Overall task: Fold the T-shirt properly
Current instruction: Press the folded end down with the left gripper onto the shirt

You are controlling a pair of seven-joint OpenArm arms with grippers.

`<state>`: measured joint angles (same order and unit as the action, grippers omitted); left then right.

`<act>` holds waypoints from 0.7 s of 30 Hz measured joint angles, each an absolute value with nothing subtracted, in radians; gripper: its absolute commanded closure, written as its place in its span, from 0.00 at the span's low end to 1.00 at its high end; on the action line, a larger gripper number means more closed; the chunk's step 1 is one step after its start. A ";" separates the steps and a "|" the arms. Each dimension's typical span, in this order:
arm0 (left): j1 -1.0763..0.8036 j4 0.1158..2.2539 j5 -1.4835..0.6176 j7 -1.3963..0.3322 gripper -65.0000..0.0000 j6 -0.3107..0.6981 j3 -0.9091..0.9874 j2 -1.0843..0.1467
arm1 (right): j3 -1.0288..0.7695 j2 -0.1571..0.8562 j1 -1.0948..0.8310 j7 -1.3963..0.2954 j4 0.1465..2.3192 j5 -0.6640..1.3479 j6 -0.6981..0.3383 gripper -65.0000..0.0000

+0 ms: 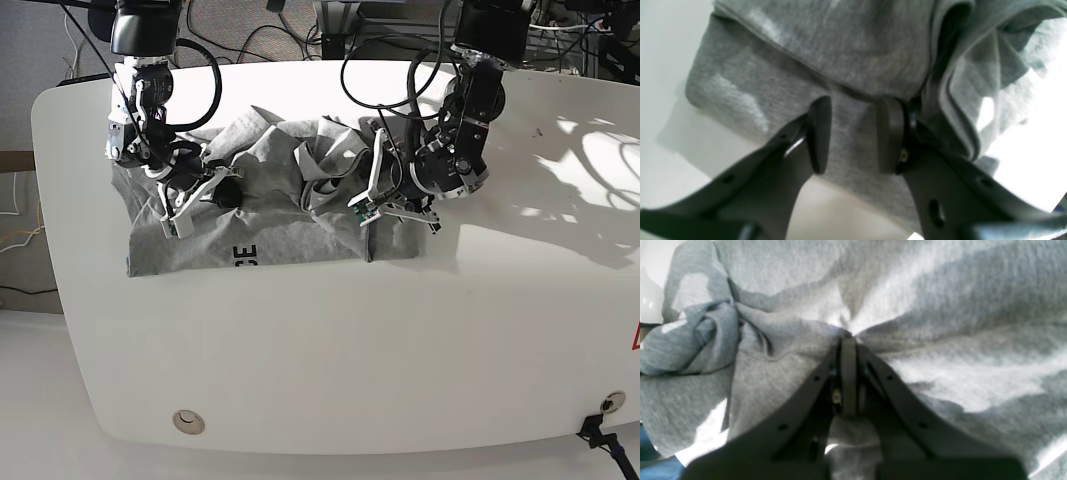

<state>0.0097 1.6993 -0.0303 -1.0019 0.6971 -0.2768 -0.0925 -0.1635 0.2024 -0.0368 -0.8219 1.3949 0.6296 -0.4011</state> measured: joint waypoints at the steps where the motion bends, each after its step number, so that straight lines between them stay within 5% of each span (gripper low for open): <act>1: 0.011 1.698 -0.026 -1.002 0.69 0.697 -0.277 -0.095 | -0.163 0.202 -0.037 -0.822 1.395 0.629 -0.401 1.00; 21: 0.143 1.564 -0.026 -1.002 0.69 0.697 -0.276 0.068 | -0.163 0.202 -0.037 -0.822 1.395 0.632 -0.402 1.00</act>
<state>0.1429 1.5642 -0.0257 -1.0023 0.6971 -0.2756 0.0685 -0.1635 0.2020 -0.0372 -0.8215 1.3949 0.6319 -0.4015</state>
